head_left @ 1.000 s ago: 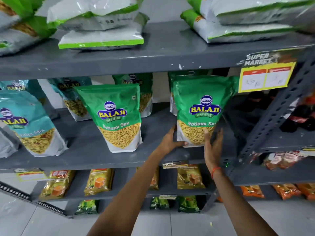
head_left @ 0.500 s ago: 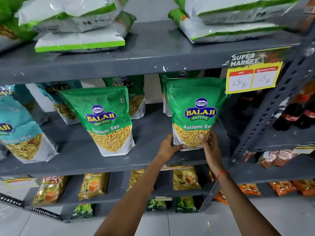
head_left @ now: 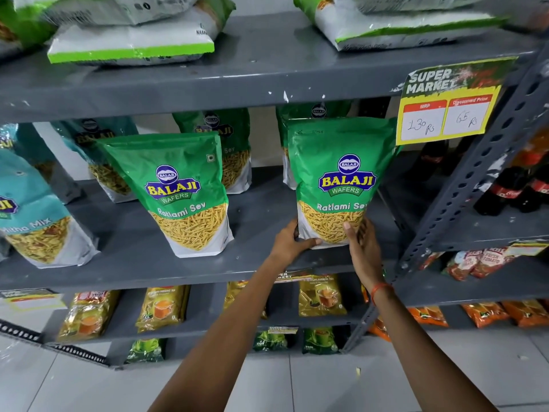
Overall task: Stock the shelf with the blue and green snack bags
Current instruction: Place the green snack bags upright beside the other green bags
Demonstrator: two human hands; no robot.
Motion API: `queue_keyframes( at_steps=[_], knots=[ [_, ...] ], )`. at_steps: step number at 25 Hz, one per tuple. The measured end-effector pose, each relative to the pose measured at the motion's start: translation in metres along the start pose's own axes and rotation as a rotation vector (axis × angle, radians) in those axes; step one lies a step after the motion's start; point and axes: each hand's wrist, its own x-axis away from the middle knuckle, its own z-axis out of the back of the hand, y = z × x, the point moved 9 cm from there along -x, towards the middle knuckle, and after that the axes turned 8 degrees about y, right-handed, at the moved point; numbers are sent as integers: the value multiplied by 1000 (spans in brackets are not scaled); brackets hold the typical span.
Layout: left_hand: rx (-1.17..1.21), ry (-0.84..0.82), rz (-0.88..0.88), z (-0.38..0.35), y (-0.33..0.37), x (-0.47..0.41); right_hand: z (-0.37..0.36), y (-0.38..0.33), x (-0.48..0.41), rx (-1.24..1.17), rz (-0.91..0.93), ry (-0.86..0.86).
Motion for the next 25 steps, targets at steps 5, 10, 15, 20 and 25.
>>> queue_keyframes(
  at_steps=[5,10,15,20,25],
  knots=[
    [-7,-2,0,0,2,3,3,6,-1,9,-29,30],
    [-195,54,-88,16,25,24,13,-38,25,34,179,362],
    [-135,519,-557,123,90,87,-61,-124,64,-85,477,386],
    [-130,856,-536,256,47,100,-191,-132,86,-100,357,81],
    [65,316,-123,282,-82,41,-258,-62,103,-118,-12,-199]
  ],
)
